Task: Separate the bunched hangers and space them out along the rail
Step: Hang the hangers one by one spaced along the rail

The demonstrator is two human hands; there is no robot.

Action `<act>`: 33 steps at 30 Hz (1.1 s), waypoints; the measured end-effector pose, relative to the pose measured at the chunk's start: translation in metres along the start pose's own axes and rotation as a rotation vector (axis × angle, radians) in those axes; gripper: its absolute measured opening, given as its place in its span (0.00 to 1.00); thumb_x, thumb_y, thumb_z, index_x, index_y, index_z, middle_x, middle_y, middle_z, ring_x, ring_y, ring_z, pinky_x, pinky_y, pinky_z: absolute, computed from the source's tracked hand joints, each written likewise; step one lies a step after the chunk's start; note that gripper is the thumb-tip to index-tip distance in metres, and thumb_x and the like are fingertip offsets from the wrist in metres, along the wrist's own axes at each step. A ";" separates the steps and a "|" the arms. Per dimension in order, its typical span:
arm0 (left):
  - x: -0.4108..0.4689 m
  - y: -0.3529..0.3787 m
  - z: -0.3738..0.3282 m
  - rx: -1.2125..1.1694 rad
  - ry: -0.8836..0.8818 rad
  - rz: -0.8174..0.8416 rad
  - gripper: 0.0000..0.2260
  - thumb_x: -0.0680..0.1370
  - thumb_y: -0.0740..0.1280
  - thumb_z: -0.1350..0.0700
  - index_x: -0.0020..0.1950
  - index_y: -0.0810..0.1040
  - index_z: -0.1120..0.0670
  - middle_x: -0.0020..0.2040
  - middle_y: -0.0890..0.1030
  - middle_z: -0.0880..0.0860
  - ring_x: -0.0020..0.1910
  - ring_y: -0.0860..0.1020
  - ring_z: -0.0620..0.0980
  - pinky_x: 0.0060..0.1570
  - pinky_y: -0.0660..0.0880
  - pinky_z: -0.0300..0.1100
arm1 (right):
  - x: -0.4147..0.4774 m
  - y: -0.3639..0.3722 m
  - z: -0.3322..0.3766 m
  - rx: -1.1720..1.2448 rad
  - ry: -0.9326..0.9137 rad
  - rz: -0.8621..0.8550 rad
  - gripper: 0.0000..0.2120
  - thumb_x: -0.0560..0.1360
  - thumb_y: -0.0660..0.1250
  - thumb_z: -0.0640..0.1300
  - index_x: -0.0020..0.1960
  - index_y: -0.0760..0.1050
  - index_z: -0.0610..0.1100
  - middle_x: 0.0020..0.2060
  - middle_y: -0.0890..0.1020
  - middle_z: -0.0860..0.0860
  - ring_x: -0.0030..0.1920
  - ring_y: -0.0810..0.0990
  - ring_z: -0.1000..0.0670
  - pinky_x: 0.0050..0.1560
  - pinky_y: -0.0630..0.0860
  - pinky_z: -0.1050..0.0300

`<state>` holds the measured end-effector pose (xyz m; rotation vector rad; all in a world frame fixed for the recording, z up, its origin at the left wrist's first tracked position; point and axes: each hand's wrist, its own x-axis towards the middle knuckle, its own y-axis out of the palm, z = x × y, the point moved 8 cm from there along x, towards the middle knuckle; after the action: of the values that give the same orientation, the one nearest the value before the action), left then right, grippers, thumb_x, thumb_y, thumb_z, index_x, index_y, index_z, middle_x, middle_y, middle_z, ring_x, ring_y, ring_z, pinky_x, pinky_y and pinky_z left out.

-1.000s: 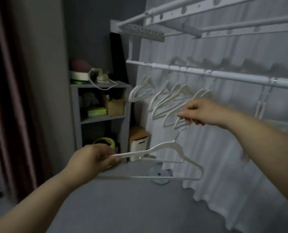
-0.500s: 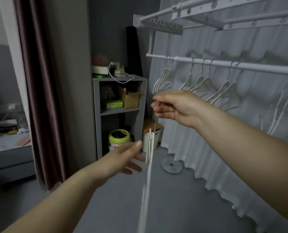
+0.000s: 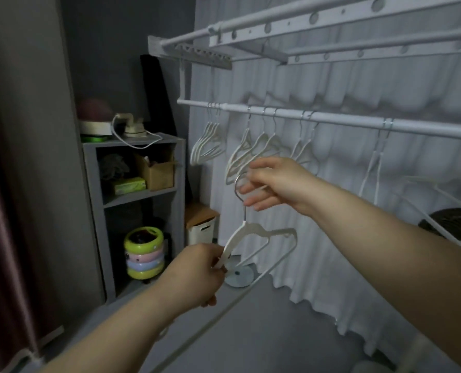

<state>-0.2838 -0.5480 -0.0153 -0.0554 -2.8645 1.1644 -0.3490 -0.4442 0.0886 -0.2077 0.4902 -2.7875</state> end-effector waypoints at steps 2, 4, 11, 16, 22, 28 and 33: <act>0.018 0.007 -0.014 0.016 0.022 0.003 0.11 0.77 0.59 0.62 0.38 0.71 0.49 0.31 0.76 0.50 0.19 0.75 0.42 0.26 0.75 0.33 | 0.005 -0.036 0.001 -0.207 -0.060 -0.098 0.16 0.76 0.59 0.37 0.63 0.68 0.41 0.33 0.80 0.48 0.22 0.78 0.59 0.28 0.76 0.65; 0.039 0.012 -0.031 0.009 0.042 -0.008 0.08 0.77 0.59 0.62 0.42 0.73 0.51 0.29 0.76 0.50 0.19 0.74 0.41 0.24 0.73 0.31 | 0.010 -0.077 0.011 -0.420 -0.175 -0.231 0.14 0.74 0.61 0.36 0.60 0.73 0.41 0.37 0.82 0.46 0.32 0.82 0.59 0.35 0.76 0.66; 0.122 0.021 -0.093 -0.009 0.139 -0.077 0.07 0.78 0.58 0.63 0.48 0.74 0.56 0.35 0.77 0.51 0.22 0.76 0.42 0.29 0.76 0.38 | 0.043 -0.197 0.002 -0.804 -0.127 -0.404 0.11 0.73 0.63 0.37 0.54 0.79 0.42 0.54 0.82 0.44 0.58 0.77 0.47 0.57 0.70 0.60; 0.180 0.023 -0.138 0.009 0.183 -0.134 0.09 0.78 0.56 0.64 0.53 0.74 0.57 0.40 0.79 0.55 0.22 0.76 0.41 0.29 0.77 0.38 | 0.064 -0.252 0.023 -1.041 -0.201 -0.529 0.14 0.75 0.60 0.38 0.59 0.76 0.45 0.60 0.78 0.44 0.60 0.74 0.44 0.57 0.69 0.57; 0.234 0.036 -0.183 -0.062 0.206 -0.197 0.08 0.77 0.57 0.65 0.50 0.74 0.58 0.39 0.80 0.57 0.23 0.77 0.44 0.30 0.77 0.40 | 0.081 -0.300 -0.004 -1.515 -0.153 -0.516 0.24 0.76 0.60 0.48 0.70 0.61 0.46 0.68 0.67 0.46 0.67 0.66 0.44 0.64 0.61 0.53; 0.264 0.060 -0.196 -0.070 0.201 -0.155 0.11 0.77 0.56 0.66 0.55 0.74 0.60 0.33 0.76 0.52 0.16 0.73 0.40 0.26 0.74 0.36 | 0.083 -0.305 -0.014 -1.548 -0.196 -0.491 0.25 0.77 0.58 0.48 0.72 0.57 0.46 0.67 0.69 0.47 0.65 0.68 0.45 0.63 0.63 0.54; 0.277 0.074 -0.208 -0.051 0.242 -0.094 0.10 0.78 0.56 0.64 0.54 0.75 0.59 0.37 0.77 0.53 0.22 0.75 0.42 0.28 0.75 0.36 | 0.081 -0.306 -0.010 -1.532 -0.216 -0.473 0.24 0.77 0.58 0.48 0.70 0.59 0.46 0.66 0.70 0.48 0.64 0.69 0.45 0.61 0.65 0.54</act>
<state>-0.5471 -0.3360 0.0902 -0.0581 -2.6531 0.9927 -0.5097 -0.1923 0.1943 -0.9757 2.5924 -1.9894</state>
